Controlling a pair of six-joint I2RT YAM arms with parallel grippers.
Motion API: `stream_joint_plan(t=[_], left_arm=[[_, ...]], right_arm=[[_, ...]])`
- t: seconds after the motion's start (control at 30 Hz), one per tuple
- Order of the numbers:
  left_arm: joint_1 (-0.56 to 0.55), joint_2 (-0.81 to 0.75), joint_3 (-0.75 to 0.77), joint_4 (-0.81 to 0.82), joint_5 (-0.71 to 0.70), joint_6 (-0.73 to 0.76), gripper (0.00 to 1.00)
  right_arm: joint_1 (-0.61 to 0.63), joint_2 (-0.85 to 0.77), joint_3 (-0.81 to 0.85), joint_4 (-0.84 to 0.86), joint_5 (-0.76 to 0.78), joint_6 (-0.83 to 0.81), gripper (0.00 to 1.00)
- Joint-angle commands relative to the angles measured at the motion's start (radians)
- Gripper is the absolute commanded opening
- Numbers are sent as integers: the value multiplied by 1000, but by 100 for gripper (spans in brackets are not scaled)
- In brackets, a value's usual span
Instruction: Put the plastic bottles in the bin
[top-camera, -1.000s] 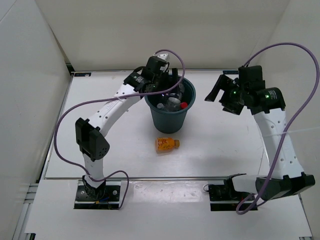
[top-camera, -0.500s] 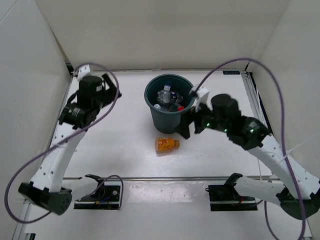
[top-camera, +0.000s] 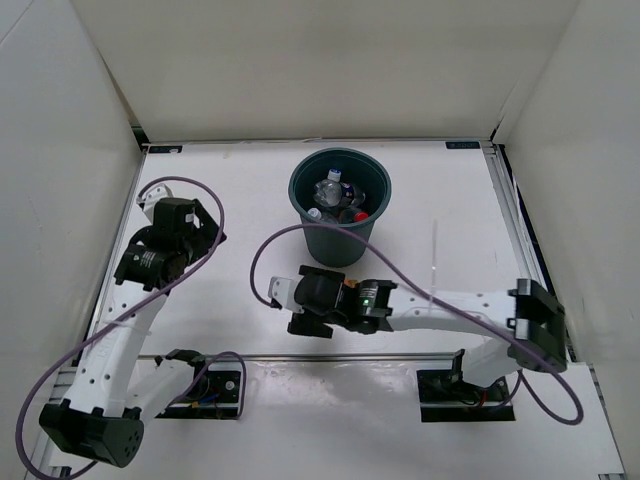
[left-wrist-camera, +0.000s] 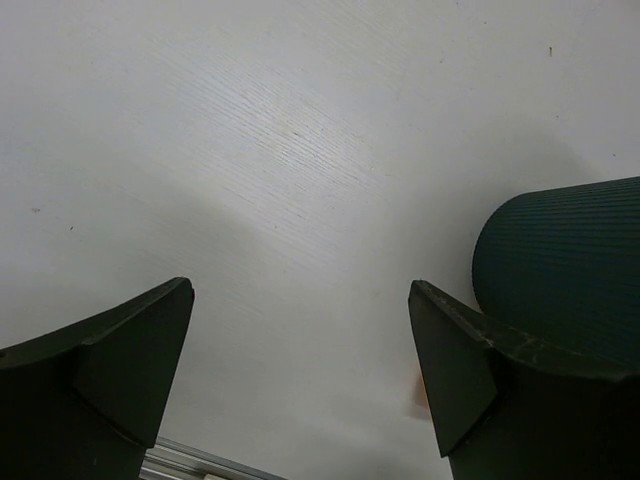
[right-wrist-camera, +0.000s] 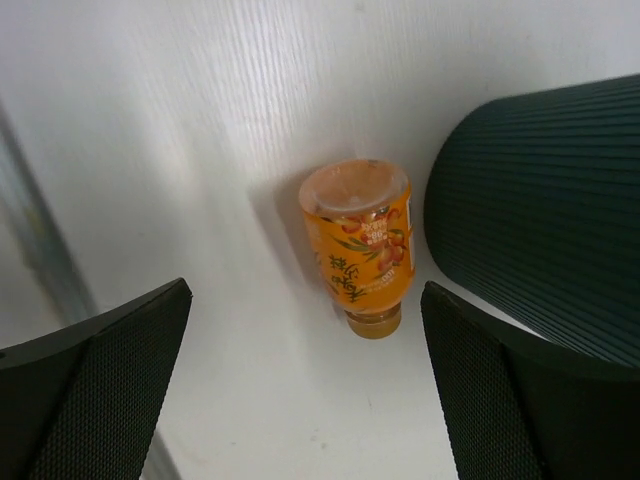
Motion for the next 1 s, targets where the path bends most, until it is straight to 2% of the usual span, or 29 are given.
stream_joint_plan(t=[0.0, 0.17, 0.43, 0.7, 0.8, 0.83, 0.87, 0.93, 0.97], left_arm=[[5, -35, -26, 3, 18, 25, 100], [5, -53, -61, 3, 54, 25, 100], [5, -88, -127, -6, 63, 56, 100], [5, -128, -159, -44, 81, 76, 100], [5, -137, -159, -55, 81, 85, 100], [5, -137, -159, -55, 72, 85, 100], [5, -137, -159, -66, 72, 85, 100], [5, -147, -159, -75, 63, 94, 100], [5, -147, -159, -75, 52, 94, 100]], right_arm=[[0, 48, -28, 156, 157, -74, 100], [-21, 141, -54, 178, 214, -48, 100], [-63, 169, -121, 257, 258, 9, 100], [-121, 269, -121, 294, 174, 26, 100], [-147, 280, -101, 259, 87, 63, 92], [-158, 280, -83, 216, 50, 98, 86], [-158, 280, -72, 193, -16, 115, 84], [-158, 280, -36, 147, -53, 150, 77], [-158, 280, -26, 110, -67, 170, 70]])
